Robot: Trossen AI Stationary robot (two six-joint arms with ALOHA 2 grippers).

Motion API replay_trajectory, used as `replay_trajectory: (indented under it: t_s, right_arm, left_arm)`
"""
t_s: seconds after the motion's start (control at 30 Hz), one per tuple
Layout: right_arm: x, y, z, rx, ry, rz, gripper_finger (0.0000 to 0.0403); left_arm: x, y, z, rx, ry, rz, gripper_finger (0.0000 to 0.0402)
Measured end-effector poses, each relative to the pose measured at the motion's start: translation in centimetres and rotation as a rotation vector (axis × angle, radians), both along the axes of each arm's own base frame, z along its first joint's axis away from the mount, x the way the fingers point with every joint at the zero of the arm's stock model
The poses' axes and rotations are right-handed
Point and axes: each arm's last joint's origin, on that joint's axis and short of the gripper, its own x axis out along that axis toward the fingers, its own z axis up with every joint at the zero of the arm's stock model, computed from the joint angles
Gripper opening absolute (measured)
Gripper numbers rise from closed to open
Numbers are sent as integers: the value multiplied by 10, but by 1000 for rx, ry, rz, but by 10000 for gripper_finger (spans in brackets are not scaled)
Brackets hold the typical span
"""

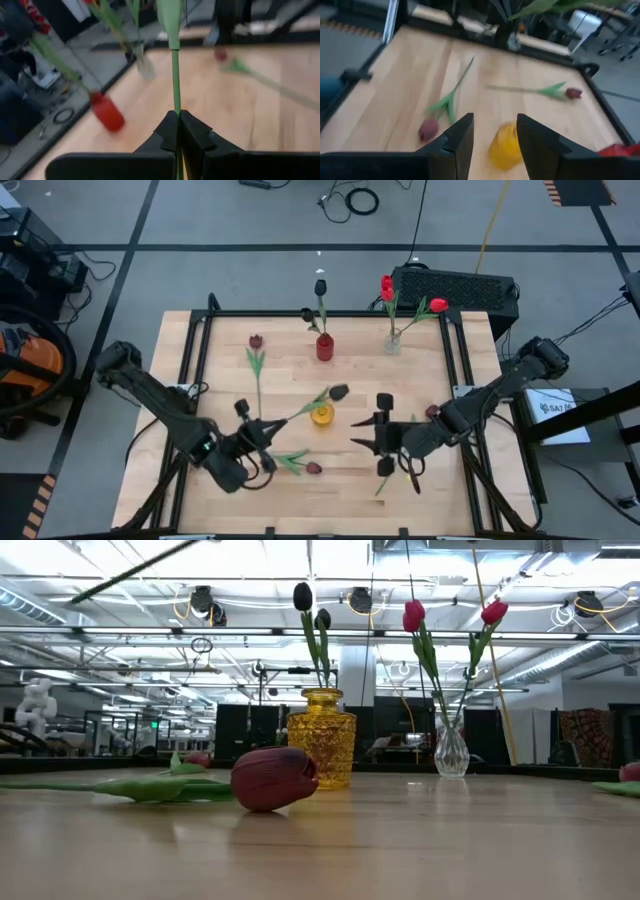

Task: Sort flowers into vase by color
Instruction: Put the black flower into the red vase

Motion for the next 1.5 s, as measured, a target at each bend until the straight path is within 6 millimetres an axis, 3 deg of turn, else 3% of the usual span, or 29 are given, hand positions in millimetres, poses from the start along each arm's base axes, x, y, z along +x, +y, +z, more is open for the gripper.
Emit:
replay_trajectory:
  t_s: [0.2,0.37,0.53,0.73,0.97,1.23,1.5]
  right_arm:
    - [20,-5,13,22,-193,-21,141]
    - [32,-7,27,-7,-380,-12,147]
    - [31,-12,44,-15,-508,-8,183]
    - [33,-13,49,33,-562,82,226]
    - [34,-11,50,88,-589,213,236]
    - [34,-11,49,72,-575,222,191]
    - [34,-11,49,76,-573,222,71]
  left_arm:
    - [24,10,45,7,-185,-156,10]
    - [40,22,64,0,-311,-350,10]
    - [49,36,67,6,-335,-420,9]
    - [58,40,65,-17,-352,-543,9]
    - [71,33,54,44,-362,-581,9]
    - [72,32,55,67,-373,-582,9]
    - [73,35,54,70,-369,-575,14]
